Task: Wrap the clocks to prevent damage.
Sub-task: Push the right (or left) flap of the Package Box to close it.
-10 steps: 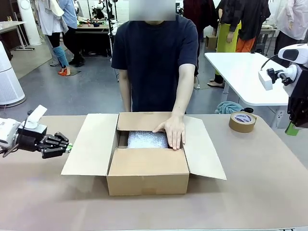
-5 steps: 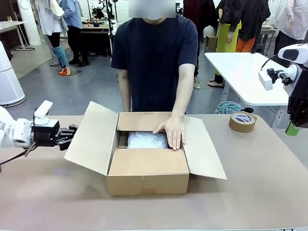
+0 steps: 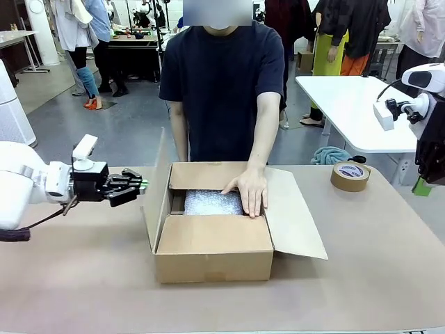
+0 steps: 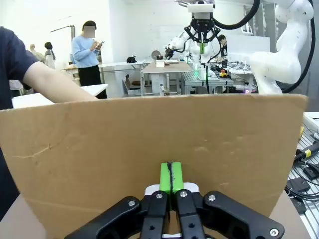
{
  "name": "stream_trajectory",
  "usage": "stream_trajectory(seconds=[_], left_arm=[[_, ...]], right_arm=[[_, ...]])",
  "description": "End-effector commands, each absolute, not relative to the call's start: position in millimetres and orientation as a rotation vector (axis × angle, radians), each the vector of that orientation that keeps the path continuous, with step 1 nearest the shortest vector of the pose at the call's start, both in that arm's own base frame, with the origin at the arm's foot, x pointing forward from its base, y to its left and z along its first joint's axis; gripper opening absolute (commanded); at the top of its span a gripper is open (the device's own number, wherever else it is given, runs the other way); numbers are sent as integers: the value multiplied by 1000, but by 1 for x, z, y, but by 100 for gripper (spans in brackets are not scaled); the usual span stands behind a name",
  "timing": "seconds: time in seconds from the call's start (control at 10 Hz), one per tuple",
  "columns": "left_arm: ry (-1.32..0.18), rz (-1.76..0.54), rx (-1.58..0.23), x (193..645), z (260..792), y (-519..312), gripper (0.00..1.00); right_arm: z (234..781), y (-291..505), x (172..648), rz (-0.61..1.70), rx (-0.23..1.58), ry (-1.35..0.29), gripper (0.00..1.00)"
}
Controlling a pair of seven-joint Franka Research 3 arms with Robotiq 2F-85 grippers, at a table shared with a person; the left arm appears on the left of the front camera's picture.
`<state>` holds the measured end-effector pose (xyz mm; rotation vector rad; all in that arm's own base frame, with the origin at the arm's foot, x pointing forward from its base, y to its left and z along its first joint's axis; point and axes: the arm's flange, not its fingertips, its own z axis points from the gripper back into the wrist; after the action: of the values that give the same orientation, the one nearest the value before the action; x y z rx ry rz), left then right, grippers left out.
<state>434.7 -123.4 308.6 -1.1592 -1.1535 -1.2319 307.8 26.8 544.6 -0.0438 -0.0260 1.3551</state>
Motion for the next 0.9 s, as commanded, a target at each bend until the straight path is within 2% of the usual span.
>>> stream_trajectory(seconds=[0.0,0.5,0.8], left_arm=[[-1159,-1252,-1102,439,299,-148,0],[-1159,-1252,-1025,456,256,-154,0],[-1140,-1257,-983,446,237,-145,0]], right_arm=[[543,26,307,1375,-33,-19,1],[543,26,307,1375,-33,-19,1],[543,26,307,1375,-33,-19,1]])
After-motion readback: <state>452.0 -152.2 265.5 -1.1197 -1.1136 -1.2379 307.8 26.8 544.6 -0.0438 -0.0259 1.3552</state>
